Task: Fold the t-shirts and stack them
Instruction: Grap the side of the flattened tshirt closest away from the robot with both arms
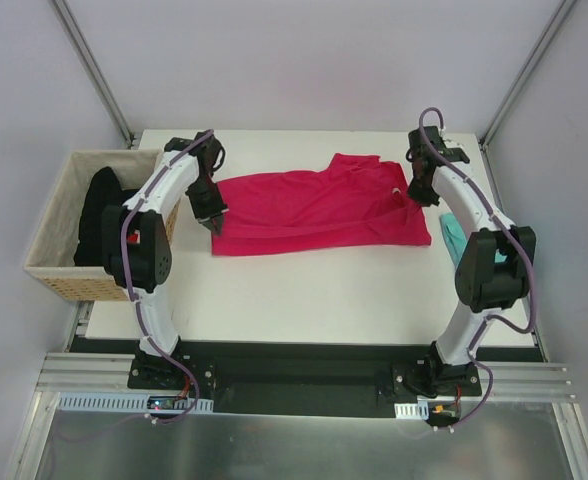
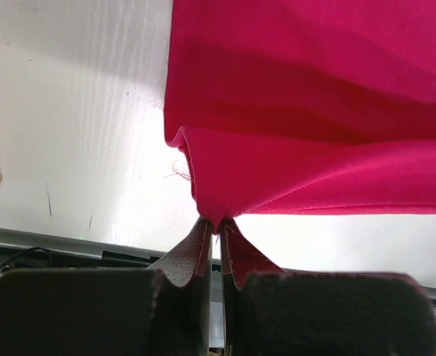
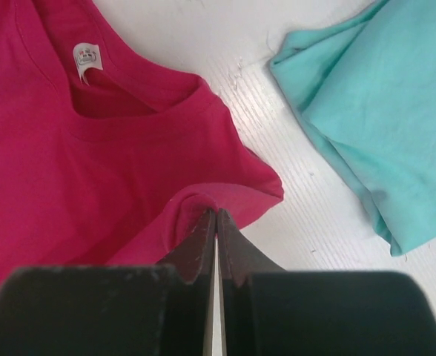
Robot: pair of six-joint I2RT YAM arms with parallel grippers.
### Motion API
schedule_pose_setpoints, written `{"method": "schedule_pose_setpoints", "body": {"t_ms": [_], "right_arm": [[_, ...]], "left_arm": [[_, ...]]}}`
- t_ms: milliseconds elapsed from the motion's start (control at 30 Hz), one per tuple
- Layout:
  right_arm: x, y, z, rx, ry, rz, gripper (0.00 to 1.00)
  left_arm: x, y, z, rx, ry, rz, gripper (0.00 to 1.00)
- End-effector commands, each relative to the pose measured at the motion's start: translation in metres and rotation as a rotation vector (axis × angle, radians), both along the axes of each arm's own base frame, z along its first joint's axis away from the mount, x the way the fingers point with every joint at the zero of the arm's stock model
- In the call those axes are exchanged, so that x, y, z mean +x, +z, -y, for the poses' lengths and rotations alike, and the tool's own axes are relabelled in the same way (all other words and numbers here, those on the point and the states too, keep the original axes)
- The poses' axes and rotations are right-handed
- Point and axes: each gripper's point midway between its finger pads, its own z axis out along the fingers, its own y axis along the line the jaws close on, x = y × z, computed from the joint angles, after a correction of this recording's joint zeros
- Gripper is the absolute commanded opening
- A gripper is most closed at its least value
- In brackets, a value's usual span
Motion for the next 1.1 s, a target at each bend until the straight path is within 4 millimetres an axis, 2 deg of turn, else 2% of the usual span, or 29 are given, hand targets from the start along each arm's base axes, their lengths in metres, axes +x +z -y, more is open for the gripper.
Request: {"method": "schedule_pose_setpoints", "body": {"t_ms": [0, 167, 467, 700, 1067], "right_arm": [[0.021, 0.004, 0.002, 0.003, 0.023, 0.008, 0.01], [0.036, -0.011, -0.004, 0.040, 0.034, -0.018, 0.01], [0.060, -0.027, -0.010, 0.067, 0.056, -0.043, 0.01], [0.086, -0.026, -0.018, 0.099, 0.084, -0.026, 0.01], [0.093, -0.040, -0.017, 0.103, 0.092, -0.050, 0.01]], "left_arm": [[0.007, 0.005, -0.006, 0.012, 0.030, -0.011, 0.00], [0.011, 0.001, -0.008, 0.017, 0.038, -0.020, 0.00], [0.022, -0.010, -0.014, 0.024, 0.060, -0.038, 0.00], [0.032, -0.017, -0.018, 0.021, 0.078, -0.039, 0.00], [0.044, -0.025, -0.021, 0.011, 0.084, -0.044, 0.00]]}}
